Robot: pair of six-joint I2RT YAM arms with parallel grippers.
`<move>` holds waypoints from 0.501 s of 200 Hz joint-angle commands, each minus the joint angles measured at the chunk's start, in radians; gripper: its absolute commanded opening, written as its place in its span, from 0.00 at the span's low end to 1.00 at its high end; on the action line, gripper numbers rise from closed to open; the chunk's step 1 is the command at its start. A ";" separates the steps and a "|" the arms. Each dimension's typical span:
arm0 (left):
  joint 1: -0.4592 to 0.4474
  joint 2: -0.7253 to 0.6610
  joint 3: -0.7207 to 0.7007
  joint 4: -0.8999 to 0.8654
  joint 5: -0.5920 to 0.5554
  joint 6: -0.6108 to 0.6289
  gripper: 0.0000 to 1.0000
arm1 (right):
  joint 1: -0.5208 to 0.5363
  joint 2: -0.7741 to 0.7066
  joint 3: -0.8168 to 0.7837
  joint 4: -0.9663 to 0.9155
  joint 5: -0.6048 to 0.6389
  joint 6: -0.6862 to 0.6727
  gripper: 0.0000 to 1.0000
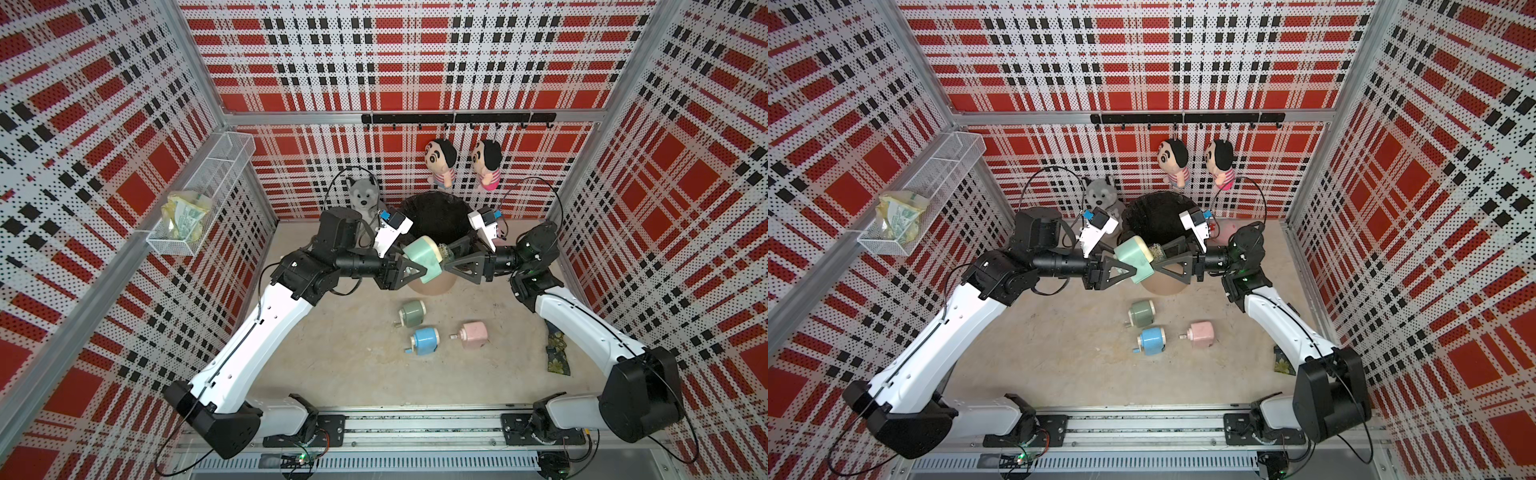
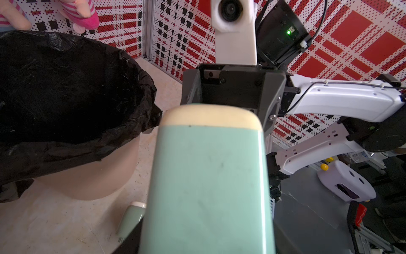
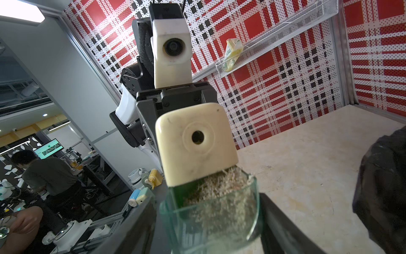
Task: Take out the pencil sharpener tray and clean the shavings
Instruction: Open the container of the pencil sharpener.
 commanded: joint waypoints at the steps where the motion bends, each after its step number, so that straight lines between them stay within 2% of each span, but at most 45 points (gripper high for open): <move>1: -0.001 -0.004 0.039 0.011 0.009 0.014 0.48 | -0.008 0.003 -0.007 0.174 -0.024 0.118 0.71; 43: -0.001 0.000 0.039 0.011 0.011 0.016 0.49 | -0.008 0.033 -0.015 0.291 -0.033 0.209 0.63; 100: 0.002 0.005 0.040 0.011 0.010 0.019 0.48 | -0.009 0.037 -0.014 0.304 -0.036 0.215 0.51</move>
